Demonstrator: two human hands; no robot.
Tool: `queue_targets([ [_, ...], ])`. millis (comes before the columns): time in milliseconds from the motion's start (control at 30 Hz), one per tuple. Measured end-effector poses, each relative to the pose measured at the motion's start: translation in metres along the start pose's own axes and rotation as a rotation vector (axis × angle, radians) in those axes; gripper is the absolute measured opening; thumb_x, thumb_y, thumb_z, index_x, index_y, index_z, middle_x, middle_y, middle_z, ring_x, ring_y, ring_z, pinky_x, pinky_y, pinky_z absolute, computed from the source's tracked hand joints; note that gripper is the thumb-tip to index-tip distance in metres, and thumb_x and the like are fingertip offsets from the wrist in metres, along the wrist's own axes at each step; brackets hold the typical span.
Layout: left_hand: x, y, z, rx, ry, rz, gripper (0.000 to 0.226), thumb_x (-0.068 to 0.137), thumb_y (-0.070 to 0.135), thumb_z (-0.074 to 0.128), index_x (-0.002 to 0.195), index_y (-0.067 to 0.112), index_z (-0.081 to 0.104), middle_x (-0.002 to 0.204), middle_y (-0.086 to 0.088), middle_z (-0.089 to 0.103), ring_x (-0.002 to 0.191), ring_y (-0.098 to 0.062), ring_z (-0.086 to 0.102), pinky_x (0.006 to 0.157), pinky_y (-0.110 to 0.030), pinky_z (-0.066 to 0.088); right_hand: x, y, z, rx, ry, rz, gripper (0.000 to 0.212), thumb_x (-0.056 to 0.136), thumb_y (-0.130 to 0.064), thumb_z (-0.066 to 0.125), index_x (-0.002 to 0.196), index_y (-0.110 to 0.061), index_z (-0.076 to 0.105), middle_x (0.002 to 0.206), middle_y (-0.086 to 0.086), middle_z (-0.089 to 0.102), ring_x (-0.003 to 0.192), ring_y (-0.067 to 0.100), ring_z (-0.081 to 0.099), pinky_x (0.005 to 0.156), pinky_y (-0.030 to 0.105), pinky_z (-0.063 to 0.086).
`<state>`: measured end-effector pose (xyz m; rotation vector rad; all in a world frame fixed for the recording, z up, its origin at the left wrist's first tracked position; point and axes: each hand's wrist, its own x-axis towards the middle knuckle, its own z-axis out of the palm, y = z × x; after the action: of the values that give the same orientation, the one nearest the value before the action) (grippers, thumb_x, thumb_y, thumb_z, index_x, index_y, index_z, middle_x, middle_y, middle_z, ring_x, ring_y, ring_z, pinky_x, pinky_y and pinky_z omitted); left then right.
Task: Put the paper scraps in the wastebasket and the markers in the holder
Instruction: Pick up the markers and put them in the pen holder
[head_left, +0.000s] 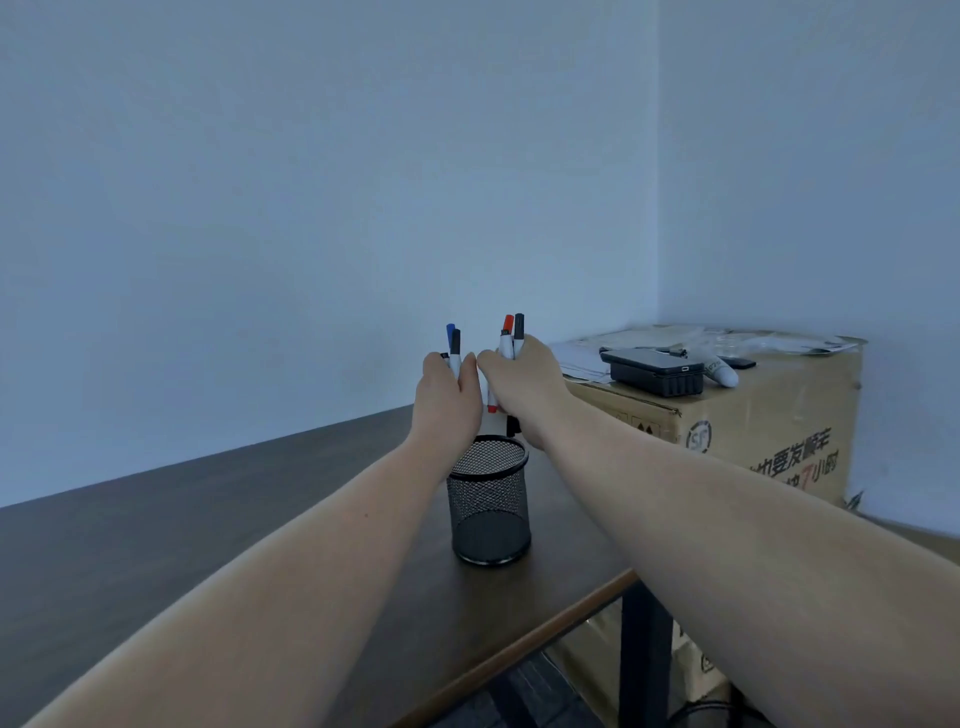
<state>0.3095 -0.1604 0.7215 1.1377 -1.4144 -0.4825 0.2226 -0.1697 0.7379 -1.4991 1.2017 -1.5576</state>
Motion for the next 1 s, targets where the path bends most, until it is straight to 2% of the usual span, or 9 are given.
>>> queue_targets([
  [233, 0.001, -0.017, 0.004, 0.067, 0.006, -0.022, 0.027, 0.099, 0.028, 0.036, 0.078, 0.012, 0.033, 0.069, 0.002, 0.040, 0.057, -0.011, 0.036, 0.051, -0.025, 0.028, 0.008, 0.025, 0.015, 0.019, -0.009, 0.024, 0.011, 0.078, -0.022, 0.052, 0.076, -0.012, 0.046, 0.070, 0.008, 0.047, 0.064, 0.020, 0.045, 0.055, 0.026, 0.040],
  [333, 0.004, -0.019, 0.005, 0.089, -0.003, -0.049, 0.025, 0.099, 0.030, 0.035, 0.088, 0.007, 0.036, 0.072, 0.001, 0.043, 0.061, -0.013, 0.040, 0.054, -0.029, 0.031, 0.011, 0.032, 0.019, 0.036, -0.018, 0.051, 0.021, 0.072, -0.030, 0.054, 0.083, -0.012, 0.052, 0.077, 0.009, 0.052, 0.069, 0.020, 0.050, 0.062, 0.031, 0.044],
  [467, 0.006, -0.027, 0.005, 0.145, -0.034, -0.074, 0.028, 0.099, 0.034, 0.033, 0.091, 0.007, 0.037, 0.076, -0.001, 0.044, 0.071, -0.020, 0.042, 0.066, -0.031, 0.033, 0.010, 0.034, 0.015, 0.007, -0.039, 0.042, 0.011, 0.084, -0.019, 0.054, 0.079, -0.014, 0.046, 0.071, 0.005, 0.046, 0.065, 0.018, 0.045, 0.058, 0.027, 0.038],
  [533, 0.005, -0.031, 0.004, 0.185, -0.049, -0.080, 0.029, 0.099, 0.035, 0.032, 0.091, 0.007, 0.037, 0.074, -0.001, 0.043, 0.071, -0.021, 0.041, 0.067, -0.031, 0.034, 0.013, 0.036, 0.012, -0.041, -0.071, 0.043, 0.020, 0.087, -0.017, 0.052, 0.072, -0.016, 0.040, 0.067, 0.001, 0.042, 0.061, 0.016, 0.041, 0.057, 0.026, 0.036],
  [633, 0.005, -0.034, 0.004, 0.182, -0.067, -0.087, 0.030, 0.099, 0.036, 0.032, 0.090, 0.007, 0.038, 0.072, -0.001, 0.042, 0.066, -0.018, 0.040, 0.062, -0.031, 0.033, 0.014, 0.035, 0.010, -0.100, -0.102, 0.036, 0.025, 0.087, -0.019, 0.053, 0.068, -0.017, 0.037, 0.066, 0.000, 0.041, 0.062, 0.016, 0.041, 0.061, 0.028, 0.042],
  [700, 0.007, -0.034, 0.005, 0.150, -0.076, -0.090, 0.031, 0.098, 0.037, 0.033, 0.084, 0.011, 0.037, 0.073, -0.002, 0.043, 0.067, -0.020, 0.041, 0.064, -0.031, 0.036, 0.014, 0.033, 0.007, -0.129, -0.118, 0.040, 0.026, 0.088, -0.022, 0.053, 0.069, -0.018, 0.037, 0.068, 0.000, 0.042, 0.061, 0.015, 0.042, 0.051, 0.019, 0.040],
  [767, 0.008, -0.034, 0.006, 0.128, -0.078, -0.089, 0.031, 0.098, 0.040, 0.034, 0.078, 0.015, 0.035, 0.075, -0.001, 0.044, 0.072, -0.023, 0.044, 0.070, -0.034, 0.041, 0.013, 0.032, 0.002, -0.161, -0.127, 0.026, 0.028, 0.090, -0.026, 0.052, 0.068, -0.018, 0.036, 0.064, -0.002, 0.039, 0.056, 0.013, 0.036, 0.041, 0.018, 0.032],
  [833, 0.008, -0.032, 0.010, 0.123, -0.077, -0.090, 0.031, 0.097, 0.040, 0.035, 0.083, 0.013, 0.037, 0.077, -0.002, 0.045, 0.076, -0.025, 0.046, 0.075, -0.037, 0.044, 0.011, 0.035, -0.001, -0.151, -0.128, 0.035, 0.026, 0.091, -0.030, 0.050, 0.071, -0.018, 0.039, 0.065, -0.002, 0.039, 0.056, 0.012, 0.035, 0.048, 0.024, 0.029],
  [1000, 0.005, -0.031, 0.020, 0.169, -0.116, -0.069, 0.030, 0.098, 0.036, 0.034, 0.090, 0.007, 0.038, 0.089, -0.012, 0.052, 0.083, -0.031, 0.053, 0.078, -0.041, 0.045, 0.003, 0.047, -0.005, -0.047, -0.123, 0.087, 0.026, 0.092, -0.036, 0.048, 0.074, -0.018, 0.046, 0.068, -0.003, 0.045, 0.060, 0.012, 0.040, 0.056, 0.025, 0.032],
])
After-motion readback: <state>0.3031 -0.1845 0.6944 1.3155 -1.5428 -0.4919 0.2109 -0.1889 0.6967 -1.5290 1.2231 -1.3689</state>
